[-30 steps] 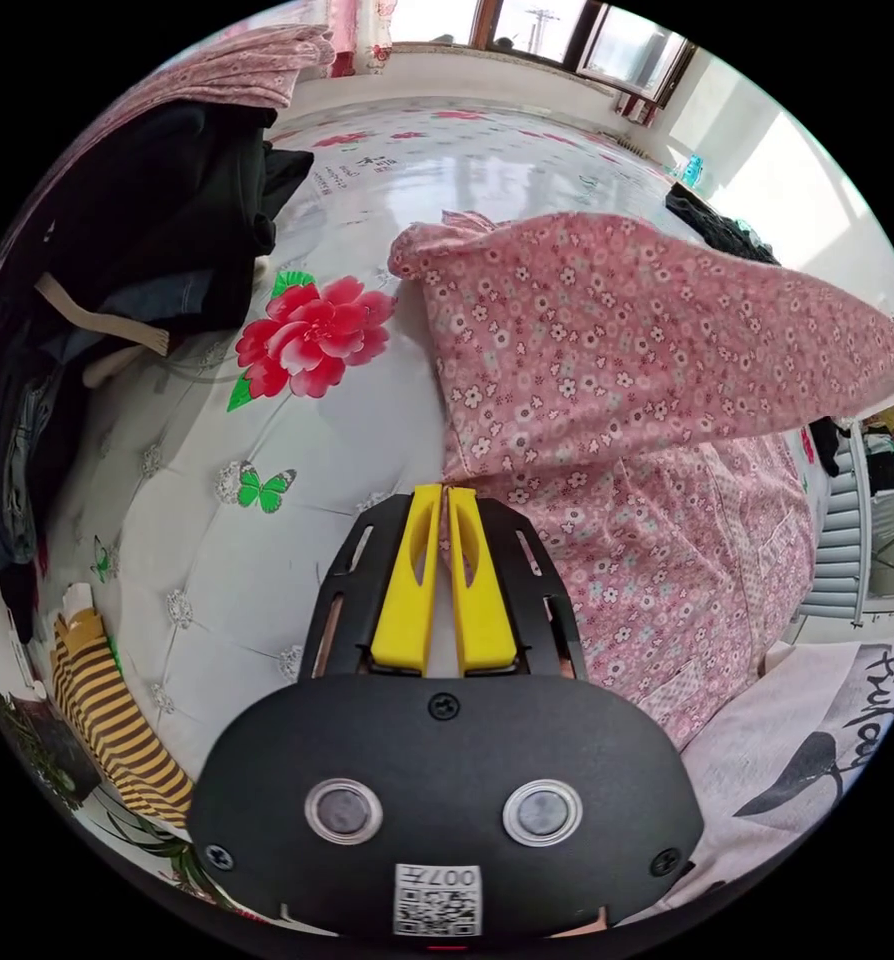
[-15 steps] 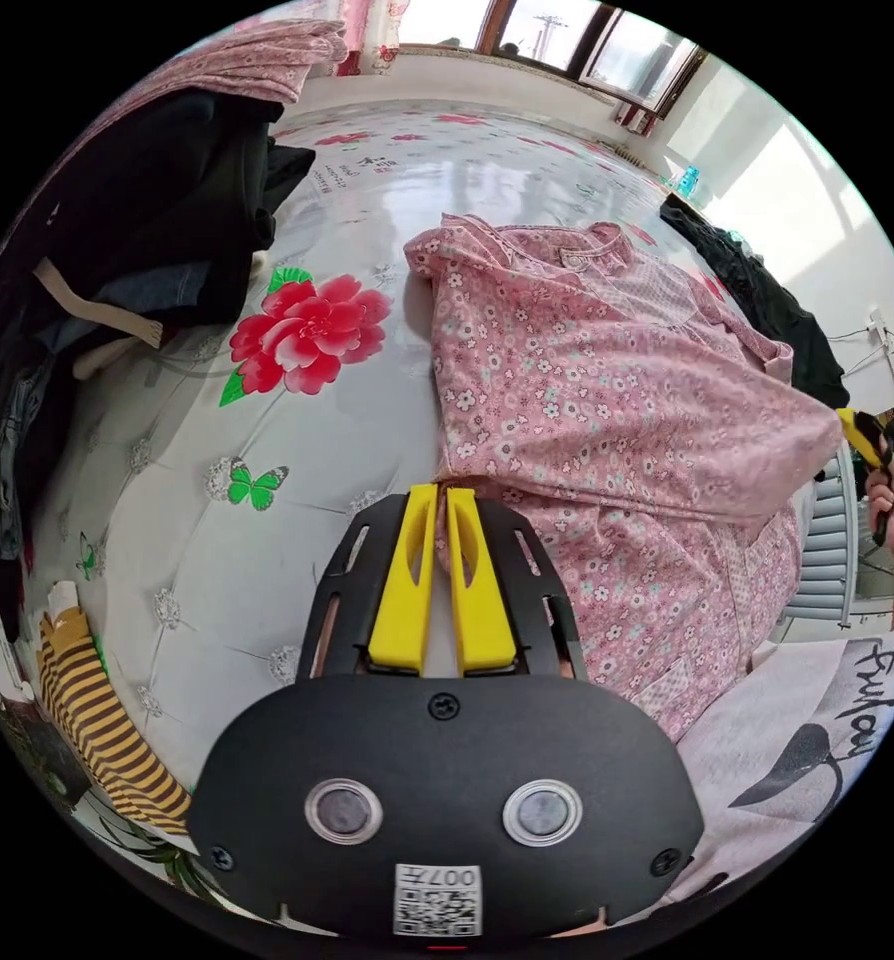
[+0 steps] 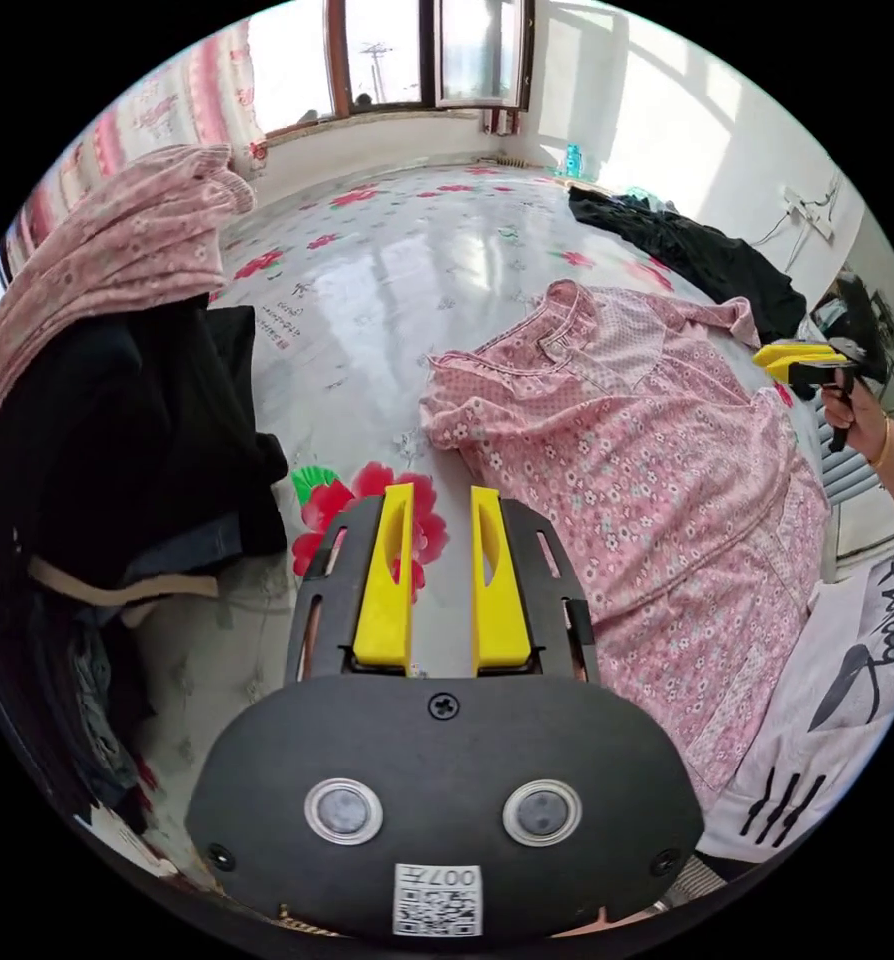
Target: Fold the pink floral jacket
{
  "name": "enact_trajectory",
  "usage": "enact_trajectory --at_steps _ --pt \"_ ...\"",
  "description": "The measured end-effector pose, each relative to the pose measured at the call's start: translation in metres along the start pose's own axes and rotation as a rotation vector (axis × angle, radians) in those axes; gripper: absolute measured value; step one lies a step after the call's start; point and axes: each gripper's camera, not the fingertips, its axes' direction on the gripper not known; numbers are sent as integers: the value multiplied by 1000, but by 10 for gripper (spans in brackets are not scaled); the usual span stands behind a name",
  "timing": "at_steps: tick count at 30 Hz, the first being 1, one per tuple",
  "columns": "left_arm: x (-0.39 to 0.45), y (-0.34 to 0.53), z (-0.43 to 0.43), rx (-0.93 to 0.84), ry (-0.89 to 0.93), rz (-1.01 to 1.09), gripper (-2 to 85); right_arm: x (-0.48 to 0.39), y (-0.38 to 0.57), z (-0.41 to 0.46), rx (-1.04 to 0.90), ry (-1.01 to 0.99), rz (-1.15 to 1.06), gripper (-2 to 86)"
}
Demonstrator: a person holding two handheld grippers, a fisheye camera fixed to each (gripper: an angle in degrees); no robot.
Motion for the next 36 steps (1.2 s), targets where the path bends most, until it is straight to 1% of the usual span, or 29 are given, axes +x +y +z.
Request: enact_trajectory --at_steps 1,4,5,7,10,12,14,15,16,17,18,19,22,25,26,28,29,32,33,34,36 --pt "0 -9 10 -20 -5 22 85 -21 -23 23 -18 11 -99 54" --pt "5 -21 15 -7 -19 96 84 -64 -71 82 -62 39 -282 73" --pt "7 -22 14 4 -23 123 85 -70 -79 93 -71 49 -307 75" --pt "15 -24 9 24 -47 243 86 -87 -101 134 -105 69 -381 78" --pt "21 -25 9 24 -67 399 93 -92 -117 172 -185 49 -428 66" --pt "21 -28 10 32 -93 464 91 -89 -121 184 -225 44 -452 47" --pt "19 -33 13 45 -83 514 78 -81 -125 181 -219 12 -465 24" --pt "17 -39 15 59 -53 535 58 -69 -130 173 -183 -27 -420 12" --pt "14 -45 18 74 -10 544 31 -53 -137 166 -165 -128 -363 7" --pt "11 -49 21 75 14 541 21 -44 -142 163 -160 -188 -331 4" --pt "4 -59 29 52 75 538 1 -25 -149 159 -141 -264 -250 2" --pt "-5 -72 41 -1 151 531 -3 -8 -153 158 -125 -285 -177 0" --pt "-39 -103 55 -70 306 455 -8 18 -157 174 -167 -263 -66 -2" --pt "-65 -120 63 -143 384 346 -9 26 -154 189 -187 -261 -11 -1" --pt "-67 -121 65 -155 381 328 -9 27 -154 192 -188 -262 3 -1" --pt "-67 -119 74 -194 266 252 -7 27 -153 197 -184 -237 38 2" --pt "-64 -118 74 -197 243 249 -6 25 -153 197 -183 -227 39 2" --pt "-57 -115 60 -148 64 162 0 17 -152 180 -145 -163 22 8" --pt "-57 -113 51 -136 -25 98 -2 14 -149 168 -128 -136 11 10" --pt "-59 -107 40 -114 -77 26 -4 13 -144 152 -105 -120 4 14" --pt "-59 -91 23 -57 -47 -62 -2 17 -130 123 -73 -113 16 20"
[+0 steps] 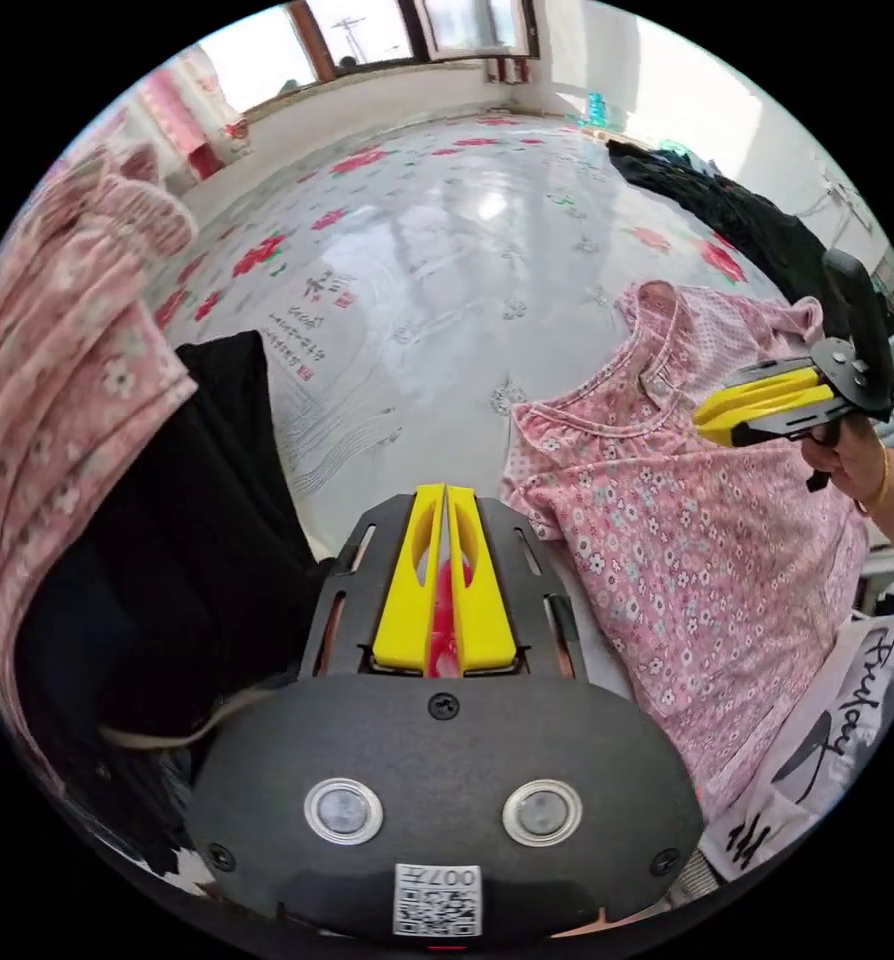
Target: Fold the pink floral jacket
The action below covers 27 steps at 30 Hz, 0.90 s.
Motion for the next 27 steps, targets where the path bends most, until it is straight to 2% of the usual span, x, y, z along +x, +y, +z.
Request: enact_trajectory --at_steps 4,10,15,19,20,22,25,27 --pt "14 71 -18 69 182 -151 44 14 68 -65 40 83 120 30" --pt "61 177 -22 12 235 -346 81 25 196 -117 -38 239 434 30" --pt "97 173 -14 -25 126 -283 89 17 240 -113 -47 255 554 29" --pt "87 144 37 -150 209 -356 48 14 233 -81 -105 203 546 13" --pt "84 141 37 -135 223 -351 38 11 232 -79 -110 213 541 10" --pt "79 134 43 -161 237 -329 2 -3 227 -90 -74 219 528 3" --pt "77 136 45 -174 190 -284 -7 -25 231 -121 24 199 505 0" --pt "73 138 46 -184 192 -304 -7 -34 235 -128 24 209 490 1"
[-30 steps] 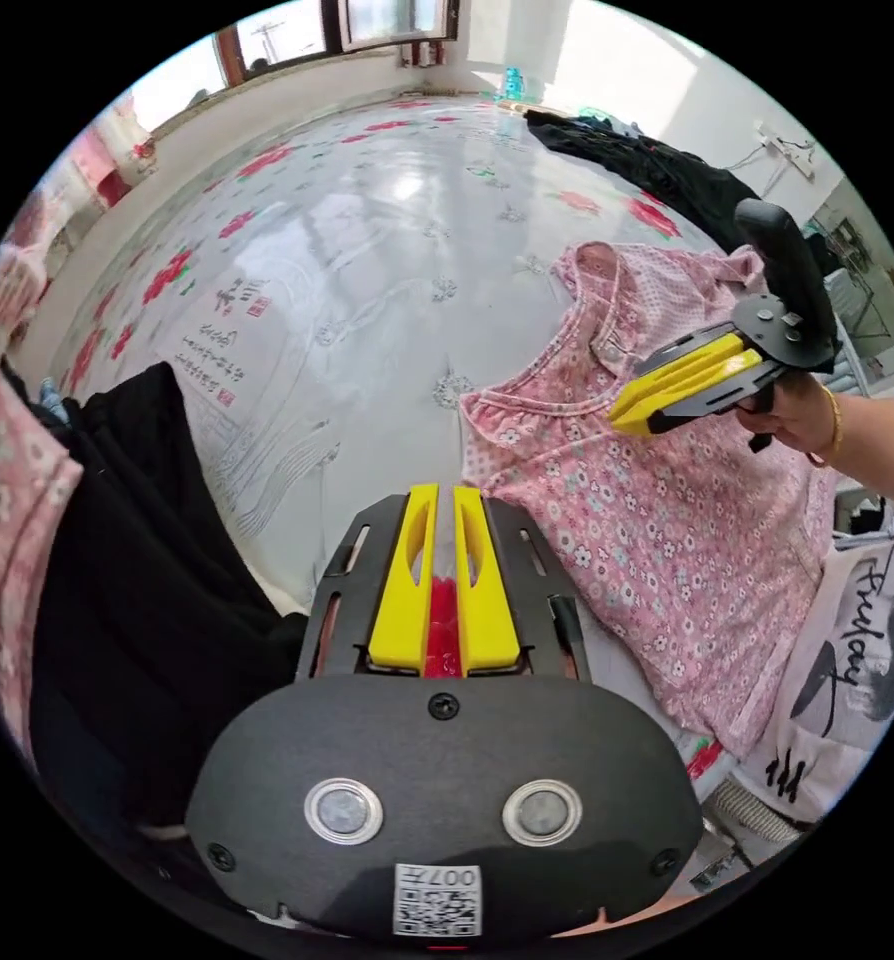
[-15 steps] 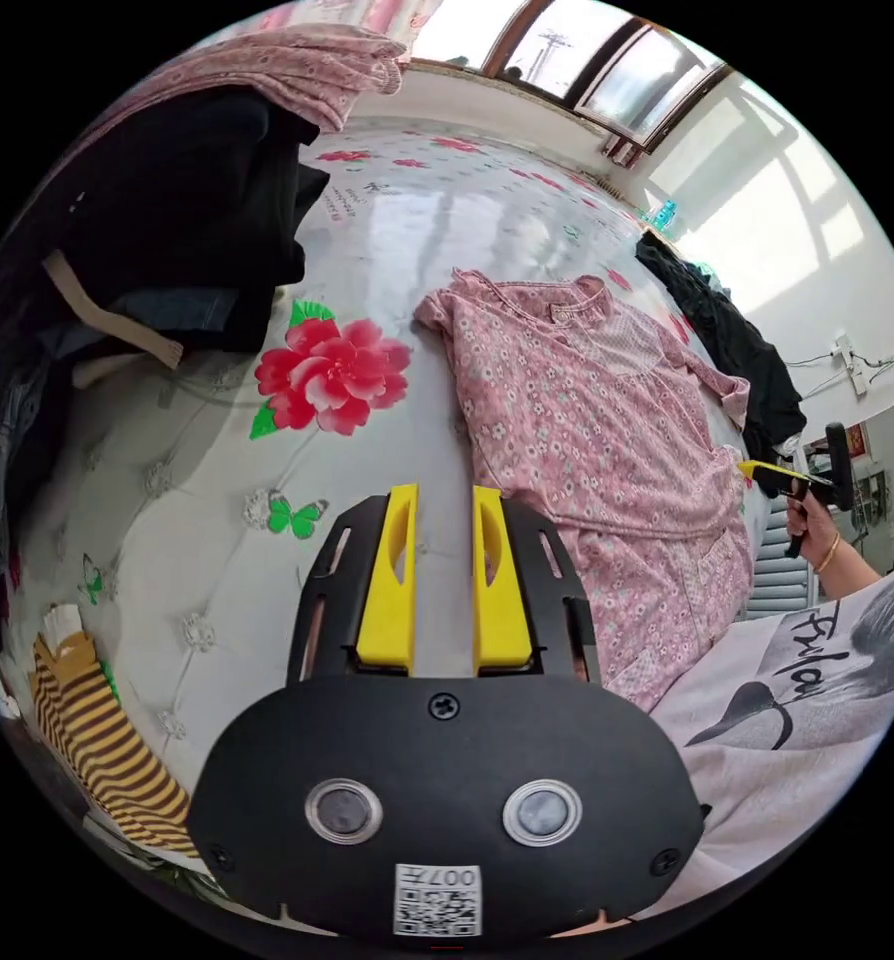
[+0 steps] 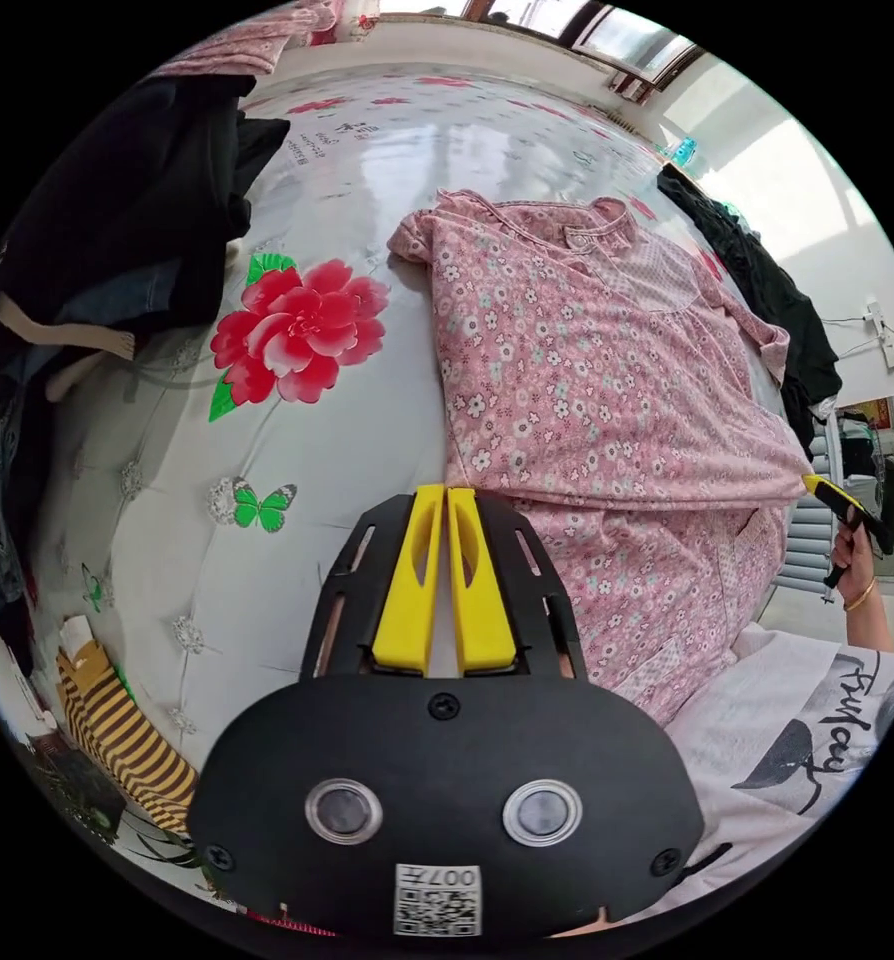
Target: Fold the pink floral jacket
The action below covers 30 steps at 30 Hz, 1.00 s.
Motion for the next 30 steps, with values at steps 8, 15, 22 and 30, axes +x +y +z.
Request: enact_trajectory --at_steps 8,15,22,30 --pt "-8 34 -41 95 -16 -86 47 -8 18 19 -8 -19 86 21" --pt "28 119 -51 146 64 -33 48 -43 26 38 -165 226 -90 40" --pt "98 180 18 45 138 7 49 -85 66 97 -225 446 -249 64" --pt "138 193 32 118 -2 -63 42 -33 42 25 -86 319 -234 91"
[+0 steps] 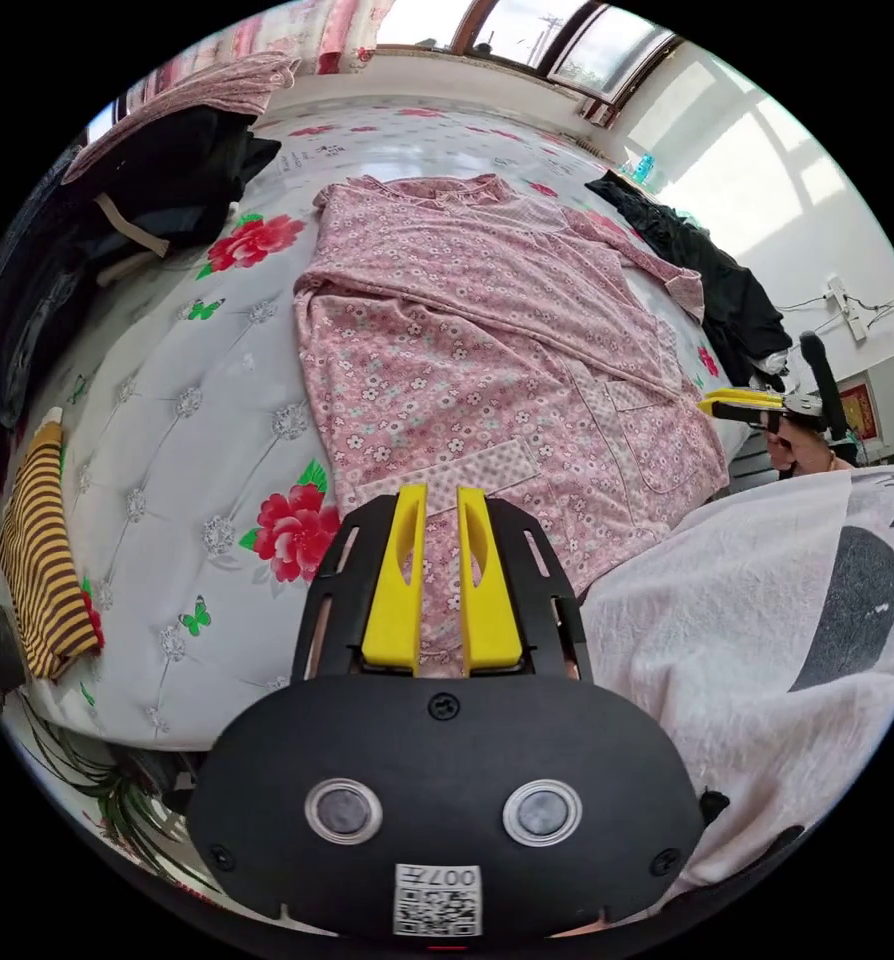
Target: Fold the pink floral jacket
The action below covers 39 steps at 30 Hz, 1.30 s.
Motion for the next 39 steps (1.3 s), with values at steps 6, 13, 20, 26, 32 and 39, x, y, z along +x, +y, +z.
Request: enact_trajectory --at_steps 6,13,20,26,32,39 --pt "18 -12 57 -173 -114 -200 9 143 -51 -25 142 177 191 88" --pt "33 -24 81 -218 -202 -244 -8 236 -111 18 2 289 110 66" --pt "22 -12 87 -164 -149 -373 -9 279 -106 23 -61 68 49 14" --pt "29 5 90 -108 -202 -399 -9 322 -72 -101 350 -460 77 1" --pt "19 17 80 -108 -159 -365 -10 338 -22 -210 771 -743 69 -1" --pt "-2 69 31 73 -24 -352 -10 323 3 -244 960 -874 370 -1"
